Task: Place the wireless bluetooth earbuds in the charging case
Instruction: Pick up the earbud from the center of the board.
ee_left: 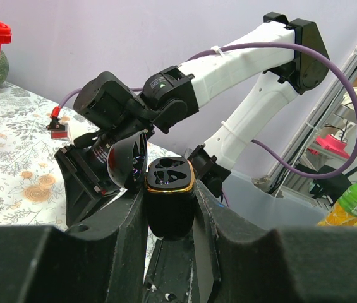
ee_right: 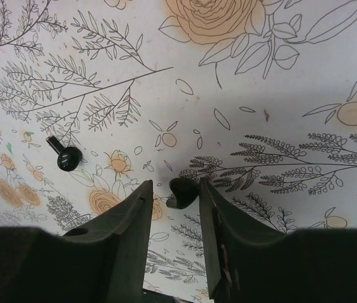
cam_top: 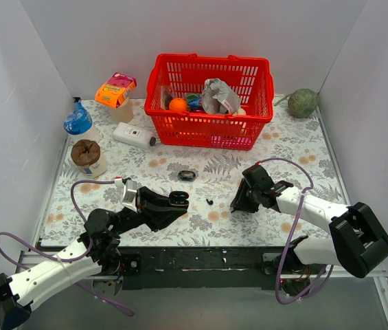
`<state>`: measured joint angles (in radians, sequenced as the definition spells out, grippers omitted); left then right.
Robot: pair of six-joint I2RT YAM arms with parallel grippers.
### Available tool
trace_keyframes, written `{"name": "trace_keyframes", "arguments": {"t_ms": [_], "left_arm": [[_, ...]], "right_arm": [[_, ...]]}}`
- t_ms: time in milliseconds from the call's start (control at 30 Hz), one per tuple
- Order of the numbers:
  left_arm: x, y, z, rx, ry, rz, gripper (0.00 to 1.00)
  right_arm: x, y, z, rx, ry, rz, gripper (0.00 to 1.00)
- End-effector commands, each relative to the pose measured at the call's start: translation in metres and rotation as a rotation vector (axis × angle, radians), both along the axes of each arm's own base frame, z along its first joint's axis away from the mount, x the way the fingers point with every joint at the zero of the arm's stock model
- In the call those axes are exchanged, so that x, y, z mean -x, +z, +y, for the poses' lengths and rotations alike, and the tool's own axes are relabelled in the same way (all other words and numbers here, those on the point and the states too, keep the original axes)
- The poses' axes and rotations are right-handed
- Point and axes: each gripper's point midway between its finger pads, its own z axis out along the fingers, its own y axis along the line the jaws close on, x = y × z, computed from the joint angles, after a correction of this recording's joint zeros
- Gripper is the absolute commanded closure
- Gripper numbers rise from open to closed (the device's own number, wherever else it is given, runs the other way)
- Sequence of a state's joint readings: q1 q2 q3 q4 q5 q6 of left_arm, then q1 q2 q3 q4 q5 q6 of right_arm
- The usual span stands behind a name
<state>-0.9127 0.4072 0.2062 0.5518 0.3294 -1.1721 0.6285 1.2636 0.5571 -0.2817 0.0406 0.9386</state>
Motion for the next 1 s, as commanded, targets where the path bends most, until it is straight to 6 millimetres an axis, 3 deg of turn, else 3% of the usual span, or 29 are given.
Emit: {"name": "trace_keyframes", "arguments": {"t_ms": [0, 833, 967], "left_arm": [[-0.0006, 0.0012, 0.0009, 0.003, 0.006, -0.003, 1.0], [-0.0019, -0.0006, 0.0003, -0.003, 0.009, 0.013, 1.0], [-0.002, -0.0009, 0.0001, -0.004, 0.009, 0.015, 1.0]], "right_arm": [[0.0076, -0.0139, -0.0113, 0.067, 0.006, 0.043, 0.6], [0.0105, -0.0193, -0.0156, 0.104, 0.084, 0.032, 0.78], [0.0108, -0.0171, -0.0156, 0.107, 0.09, 0.034, 0.63]]}}
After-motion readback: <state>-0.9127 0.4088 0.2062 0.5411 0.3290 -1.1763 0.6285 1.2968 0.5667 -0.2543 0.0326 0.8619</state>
